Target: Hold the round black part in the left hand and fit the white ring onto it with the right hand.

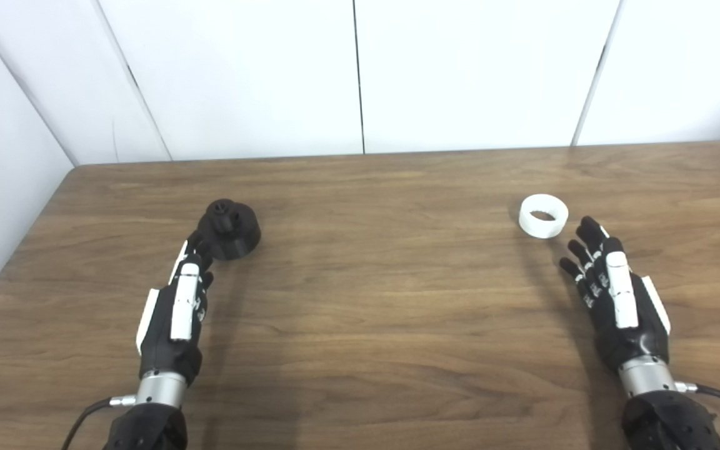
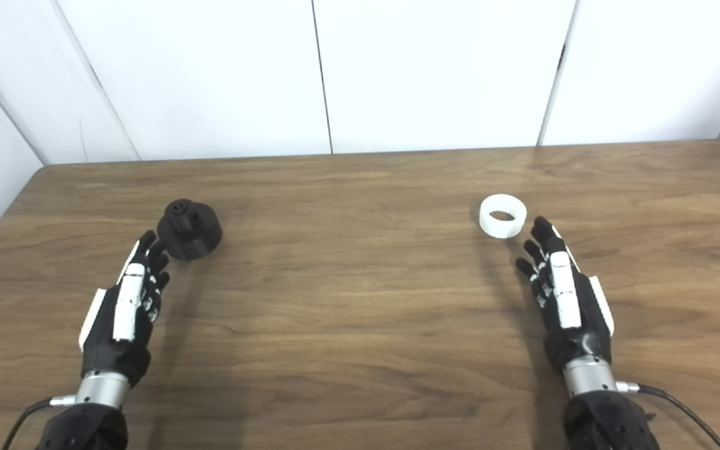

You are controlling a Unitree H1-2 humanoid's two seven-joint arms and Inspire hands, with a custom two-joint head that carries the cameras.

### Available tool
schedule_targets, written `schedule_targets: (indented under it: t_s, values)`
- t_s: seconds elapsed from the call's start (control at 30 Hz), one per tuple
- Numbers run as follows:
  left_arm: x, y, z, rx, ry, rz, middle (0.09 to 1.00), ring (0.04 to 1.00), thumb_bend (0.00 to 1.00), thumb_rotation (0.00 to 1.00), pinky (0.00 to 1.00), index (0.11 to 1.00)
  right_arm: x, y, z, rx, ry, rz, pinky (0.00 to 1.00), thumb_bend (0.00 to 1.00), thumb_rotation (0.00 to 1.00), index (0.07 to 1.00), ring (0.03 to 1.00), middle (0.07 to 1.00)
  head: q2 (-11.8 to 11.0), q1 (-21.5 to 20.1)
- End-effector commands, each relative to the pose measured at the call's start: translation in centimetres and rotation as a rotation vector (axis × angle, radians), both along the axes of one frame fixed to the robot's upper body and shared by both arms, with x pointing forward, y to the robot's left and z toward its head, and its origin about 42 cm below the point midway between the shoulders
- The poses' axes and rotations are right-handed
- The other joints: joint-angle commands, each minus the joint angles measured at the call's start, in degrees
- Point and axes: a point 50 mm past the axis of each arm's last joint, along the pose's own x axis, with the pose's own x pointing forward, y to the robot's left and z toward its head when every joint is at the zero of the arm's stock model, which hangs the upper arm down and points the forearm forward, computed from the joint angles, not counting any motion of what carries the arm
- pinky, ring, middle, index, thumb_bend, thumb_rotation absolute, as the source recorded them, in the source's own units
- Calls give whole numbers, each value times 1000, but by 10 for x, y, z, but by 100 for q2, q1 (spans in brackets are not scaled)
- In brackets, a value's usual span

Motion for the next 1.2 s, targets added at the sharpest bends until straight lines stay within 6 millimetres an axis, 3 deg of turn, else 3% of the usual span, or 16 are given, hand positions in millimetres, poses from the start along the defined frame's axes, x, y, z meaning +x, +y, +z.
schedule_targets:
  t_s: [0.0,0.4,0.5,0.57,0.67,0.8,1.0,1.17]
  values:
    - [7,1,19,30,-85,-6,1000,1000,329,1000,1000,1000,9,1,17,1,-89,12,907,484,893,928,951,959,4,-2]
    - [6,2,19,28,-98,-9,1000,1000,320,1000,1000,1000,8,1,17,-7,-92,26,898,482,891,932,951,961,-13,-4]
    - [7,4,20,48,-99,-16,1000,1000,329,893,1000,1000,8,1,17,-12,-94,24,897,498,879,929,950,960,-29,22]
    - [9,7,21,59,-104,-26,1000,1000,339,767,1000,1000,9,1,17,-20,-95,23,895,507,874,927,950,959,-40,24]
    - [11,11,25,107,-108,-20,1000,1000,354,759,999,1000,9,1,16,-13,-98,22,907,522,856,922,952,960,-47,41]
    - [14,18,36,206,-89,-8,1000,997,467,752,995,998,11,1,15,-13,-97,24,903,528,855,918,947,960,-56,94]
    - [19,26,58,312,-99,2,1000,999,590,559,1000,984,11,4,12,-13,-94,24,895,515,857,912,940,949,-84,163]
    - [23,35,74,426,-113,13,982,976,704,485,950,977,12,6,9,-8,-88,23,899,497,865,913,943,951,-125,233]
